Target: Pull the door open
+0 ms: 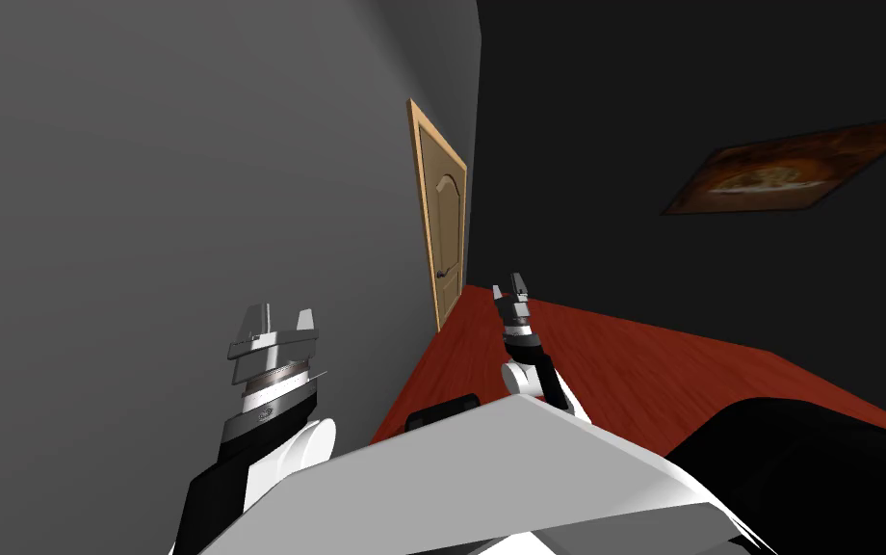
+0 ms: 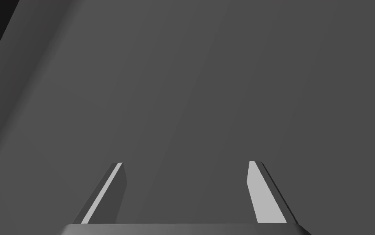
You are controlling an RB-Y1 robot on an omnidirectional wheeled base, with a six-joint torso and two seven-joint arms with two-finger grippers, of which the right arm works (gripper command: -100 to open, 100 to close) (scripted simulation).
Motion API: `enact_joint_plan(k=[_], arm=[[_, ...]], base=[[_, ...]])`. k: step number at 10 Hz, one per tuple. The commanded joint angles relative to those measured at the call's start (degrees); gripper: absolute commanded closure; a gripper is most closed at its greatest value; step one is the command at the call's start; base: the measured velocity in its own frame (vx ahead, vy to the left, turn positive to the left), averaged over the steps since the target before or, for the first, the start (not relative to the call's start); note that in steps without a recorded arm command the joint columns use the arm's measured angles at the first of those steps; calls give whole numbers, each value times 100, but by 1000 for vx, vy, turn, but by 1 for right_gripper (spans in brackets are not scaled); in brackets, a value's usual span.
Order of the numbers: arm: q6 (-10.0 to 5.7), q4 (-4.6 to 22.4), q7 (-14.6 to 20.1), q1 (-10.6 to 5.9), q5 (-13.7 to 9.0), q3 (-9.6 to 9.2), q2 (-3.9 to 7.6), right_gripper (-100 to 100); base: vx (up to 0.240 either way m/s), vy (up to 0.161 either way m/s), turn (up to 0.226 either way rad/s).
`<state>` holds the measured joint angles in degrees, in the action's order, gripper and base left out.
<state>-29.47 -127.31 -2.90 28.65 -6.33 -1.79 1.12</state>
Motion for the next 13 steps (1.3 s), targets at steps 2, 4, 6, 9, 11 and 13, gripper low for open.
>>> enact_joint_plan(k=[2,4,6,9,11,13], arm=[[-59,285,53,-111,-39,-69,117,-100],[-110,531,98,-207,-72,-129,214,-100],[-173,840,155,-326,-114,-204,334,-100],[-252,1220,225,-474,-165,-297,479,-100],[-309,1500,277,-583,-203,-365,584,-100],[-370,1795,331,-697,-243,-437,695,-100]], base=[[69,-58,127],[107,-68,113],[102,-81,137],[82,-71,103],[81,-67,146],[81,-89,124]])
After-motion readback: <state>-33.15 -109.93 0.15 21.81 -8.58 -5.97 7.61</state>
